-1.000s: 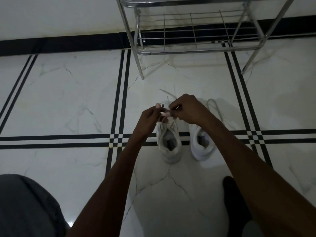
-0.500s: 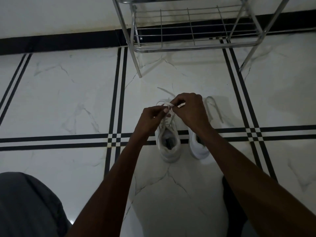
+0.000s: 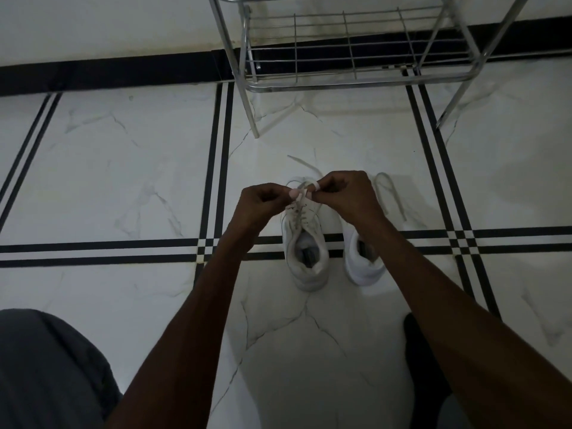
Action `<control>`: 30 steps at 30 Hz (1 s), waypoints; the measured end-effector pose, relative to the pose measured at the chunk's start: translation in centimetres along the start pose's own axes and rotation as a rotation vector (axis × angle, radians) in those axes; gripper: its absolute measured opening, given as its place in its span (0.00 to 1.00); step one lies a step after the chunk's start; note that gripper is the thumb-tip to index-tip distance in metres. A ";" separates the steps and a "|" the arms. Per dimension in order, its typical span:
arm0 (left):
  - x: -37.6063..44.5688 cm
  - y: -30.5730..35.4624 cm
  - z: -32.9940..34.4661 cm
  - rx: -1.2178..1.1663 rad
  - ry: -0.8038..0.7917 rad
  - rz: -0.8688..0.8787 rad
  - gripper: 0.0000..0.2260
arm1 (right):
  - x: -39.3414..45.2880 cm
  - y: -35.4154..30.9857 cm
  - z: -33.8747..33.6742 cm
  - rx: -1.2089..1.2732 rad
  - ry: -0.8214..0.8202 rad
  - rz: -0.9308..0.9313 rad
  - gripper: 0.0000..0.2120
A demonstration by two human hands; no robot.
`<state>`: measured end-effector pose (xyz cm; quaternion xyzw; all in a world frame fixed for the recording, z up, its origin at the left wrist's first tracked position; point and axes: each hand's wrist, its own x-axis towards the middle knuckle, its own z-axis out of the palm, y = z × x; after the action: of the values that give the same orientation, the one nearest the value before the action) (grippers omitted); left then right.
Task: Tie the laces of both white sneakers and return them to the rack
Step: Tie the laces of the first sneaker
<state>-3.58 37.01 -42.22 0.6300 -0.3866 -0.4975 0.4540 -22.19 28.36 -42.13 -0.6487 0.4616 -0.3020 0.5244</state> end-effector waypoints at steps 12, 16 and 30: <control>-0.5 0.5 -1.9 -0.466 0.283 -0.203 0.17 | -0.9 -0.8 -0.4 0.725 -0.194 0.536 0.08; -0.9 -1.5 -4.0 -0.140 0.465 -0.147 0.15 | -0.8 -0.1 -0.3 0.771 0.013 0.619 0.07; -2.7 -8.2 -1.3 0.529 0.367 -0.042 0.13 | -1.5 3.4 -0.5 -0.570 0.286 -0.002 0.18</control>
<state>-2.62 42.13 -49.21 0.8131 -0.4011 -0.2673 0.3264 -24.12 29.43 -45.14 -0.7210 0.5960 -0.2490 0.2510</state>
